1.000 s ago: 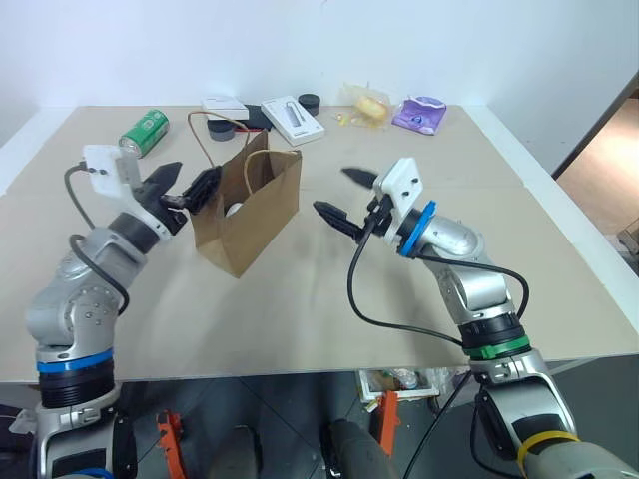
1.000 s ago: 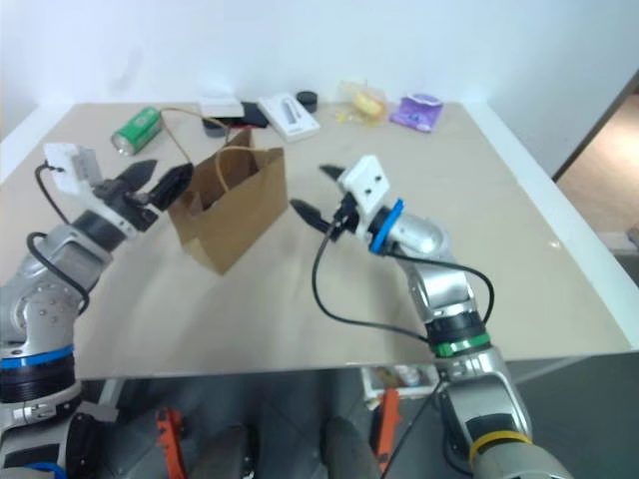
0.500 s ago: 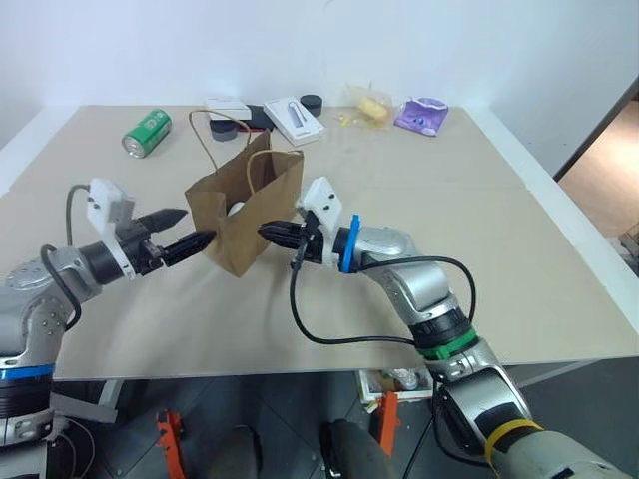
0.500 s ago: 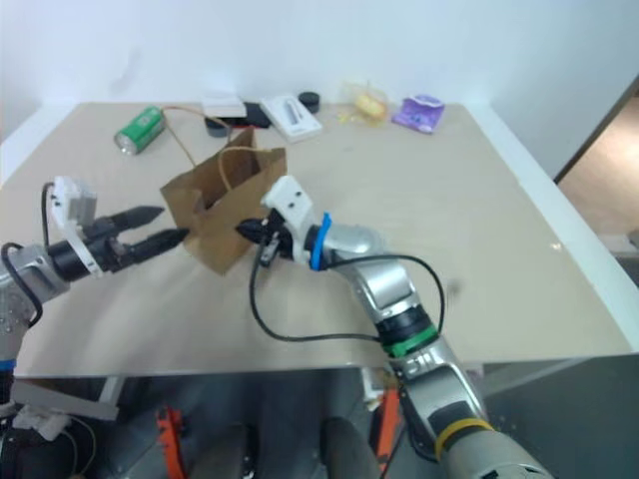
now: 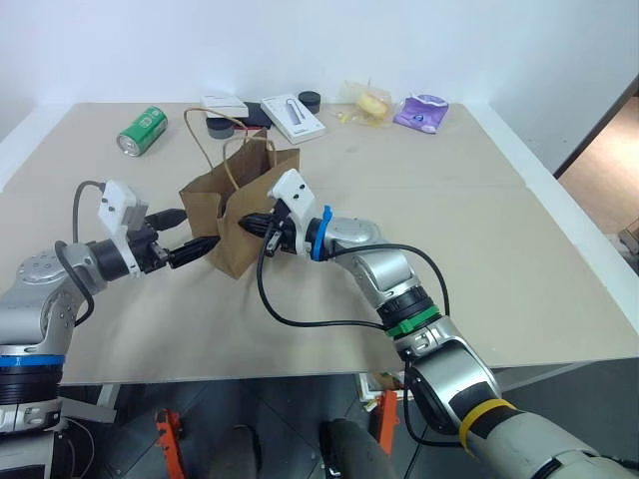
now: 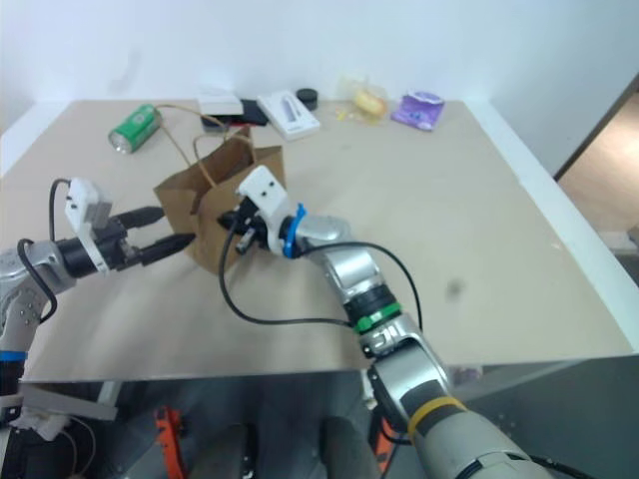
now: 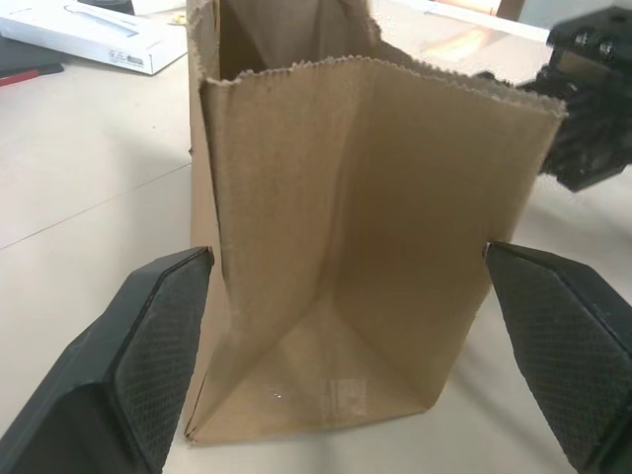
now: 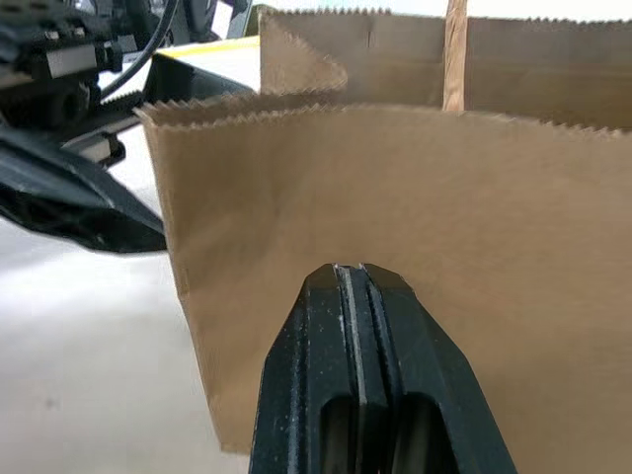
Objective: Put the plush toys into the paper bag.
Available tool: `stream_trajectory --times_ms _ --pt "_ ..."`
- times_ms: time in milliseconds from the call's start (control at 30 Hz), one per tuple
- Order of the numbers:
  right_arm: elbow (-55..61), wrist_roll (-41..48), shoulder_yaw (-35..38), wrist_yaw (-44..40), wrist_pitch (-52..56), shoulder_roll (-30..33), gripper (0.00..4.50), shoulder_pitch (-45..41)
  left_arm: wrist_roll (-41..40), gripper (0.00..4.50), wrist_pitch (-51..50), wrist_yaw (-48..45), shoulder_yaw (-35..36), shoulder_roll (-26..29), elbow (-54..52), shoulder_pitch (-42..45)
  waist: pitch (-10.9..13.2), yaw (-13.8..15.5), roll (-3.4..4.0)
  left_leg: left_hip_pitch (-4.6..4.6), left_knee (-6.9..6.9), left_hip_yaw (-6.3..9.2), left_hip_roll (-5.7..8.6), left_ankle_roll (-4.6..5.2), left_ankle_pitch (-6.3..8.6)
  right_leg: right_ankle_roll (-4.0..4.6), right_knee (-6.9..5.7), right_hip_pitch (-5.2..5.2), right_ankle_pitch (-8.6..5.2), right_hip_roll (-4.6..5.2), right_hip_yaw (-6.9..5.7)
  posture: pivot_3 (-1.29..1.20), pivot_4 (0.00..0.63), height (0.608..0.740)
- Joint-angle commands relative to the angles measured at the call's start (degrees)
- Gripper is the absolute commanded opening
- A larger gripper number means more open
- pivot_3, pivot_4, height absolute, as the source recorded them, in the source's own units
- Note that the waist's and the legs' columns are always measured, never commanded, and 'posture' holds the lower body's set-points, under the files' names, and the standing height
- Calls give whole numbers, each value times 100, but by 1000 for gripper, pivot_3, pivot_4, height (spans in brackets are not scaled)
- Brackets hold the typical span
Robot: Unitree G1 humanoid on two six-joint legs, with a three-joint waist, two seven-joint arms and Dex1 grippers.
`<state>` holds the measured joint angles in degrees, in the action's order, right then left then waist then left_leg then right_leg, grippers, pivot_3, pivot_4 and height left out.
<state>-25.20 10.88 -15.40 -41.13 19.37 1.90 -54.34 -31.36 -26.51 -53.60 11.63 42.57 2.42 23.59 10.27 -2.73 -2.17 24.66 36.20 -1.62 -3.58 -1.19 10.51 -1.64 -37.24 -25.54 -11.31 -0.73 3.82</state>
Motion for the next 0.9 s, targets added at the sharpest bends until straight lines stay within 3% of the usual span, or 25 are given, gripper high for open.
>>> stream_trajectory --times_ms 33,733,833,900 --pt "31 0 184 15 -134 -102 216 -246 112 4500 172 -99 -57 -2 -37 159 0 0 0 0 0 0 0 0 0 0 0 0 0 0 0 0 150 740" --pt "5 -48 253 66 -119 -292 216 -349 926 4500 781 642 -456 -920 613 641 0 0 -1 -1 2 2 0 0 0 -2 -5 1 3 -1 -3 0 150 740" --pt "54 -53 262 47 -98 -274 0 -322 791 3711 731 686 -313 -1020 567 667 0 0 -1 -1 2 2 0 0 0 -3 -6 1 3 -1 -3 0 150 740" --pt "67 -56 263 39 -97 -265 0 -307 727 2893 698 658 -274 -1050 543 659 0 0 -1 0 2 2 0 0 0 -3 -6 1 4 -1 -3 0 150 740"
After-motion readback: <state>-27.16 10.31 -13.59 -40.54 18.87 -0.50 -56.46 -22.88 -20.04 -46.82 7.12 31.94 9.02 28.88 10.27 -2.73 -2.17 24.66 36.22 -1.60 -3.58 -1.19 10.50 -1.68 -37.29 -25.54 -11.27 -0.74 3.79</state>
